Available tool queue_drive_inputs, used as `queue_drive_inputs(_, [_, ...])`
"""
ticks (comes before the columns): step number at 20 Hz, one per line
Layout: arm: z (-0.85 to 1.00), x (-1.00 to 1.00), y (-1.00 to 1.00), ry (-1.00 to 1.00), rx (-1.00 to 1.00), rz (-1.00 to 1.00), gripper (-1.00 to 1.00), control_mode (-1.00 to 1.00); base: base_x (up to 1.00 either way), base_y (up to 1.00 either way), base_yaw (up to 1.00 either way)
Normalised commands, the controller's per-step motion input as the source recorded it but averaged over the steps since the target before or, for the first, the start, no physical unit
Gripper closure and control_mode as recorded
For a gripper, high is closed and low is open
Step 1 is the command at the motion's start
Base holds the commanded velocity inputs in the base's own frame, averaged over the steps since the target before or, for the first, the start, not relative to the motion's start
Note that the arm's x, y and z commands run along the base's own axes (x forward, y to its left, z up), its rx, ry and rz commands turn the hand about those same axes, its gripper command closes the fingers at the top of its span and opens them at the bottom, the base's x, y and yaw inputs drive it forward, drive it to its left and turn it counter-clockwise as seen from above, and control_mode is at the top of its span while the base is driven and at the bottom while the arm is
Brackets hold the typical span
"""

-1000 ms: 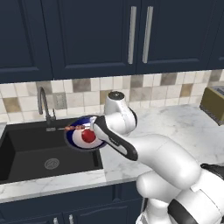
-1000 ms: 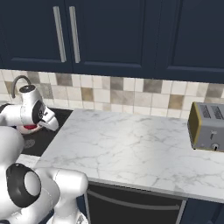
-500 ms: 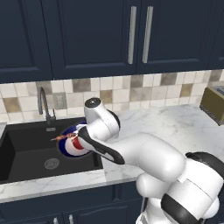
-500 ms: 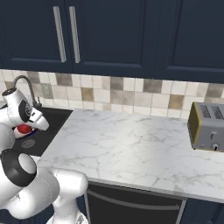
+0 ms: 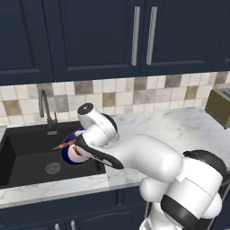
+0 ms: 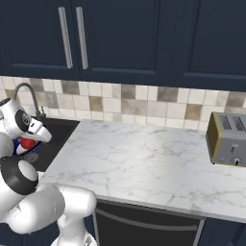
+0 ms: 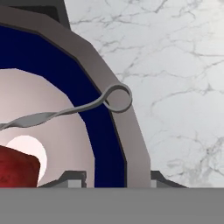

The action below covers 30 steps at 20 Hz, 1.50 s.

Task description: Dump the kebab skewer and onion from the bowl so the bowl can be washed. Place the bowl in the sink after clearing the leftovers.

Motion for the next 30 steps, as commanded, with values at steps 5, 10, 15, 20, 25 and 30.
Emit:
queue_drive_inputs(5, [0.0,0.05,0.05,0.0,-0.01,0.0,1.0,-1.0,0.0,0.0,0.0])
queue_drive_inputs(10, [-0.05,0.1,0.0,0.0,-0.05,0.0,1.0,-1.0,0.0,0.0,0.0])
queue_drive_inputs(15, [-0.22,0.01,0.0,0.0,-0.14,0.0,1.0,-1.0,0.0,0.0,0.0])
queue_drive_inputs(20, [-0.07,0.03,0.0,0.0,-0.1,0.0,1.0,-1.0,0.0,0.0,0.0])
queue_drive_inputs(25, [0.0,0.16,0.0,0.0,-0.05,0.0,1.0,-1.0,0.0,0.0,0.0])
queue_drive_inputs(30, [-0.12,0.26,0.0,0.0,-0.13,0.0,1.0,-1.0,0.0,0.0,0.0])
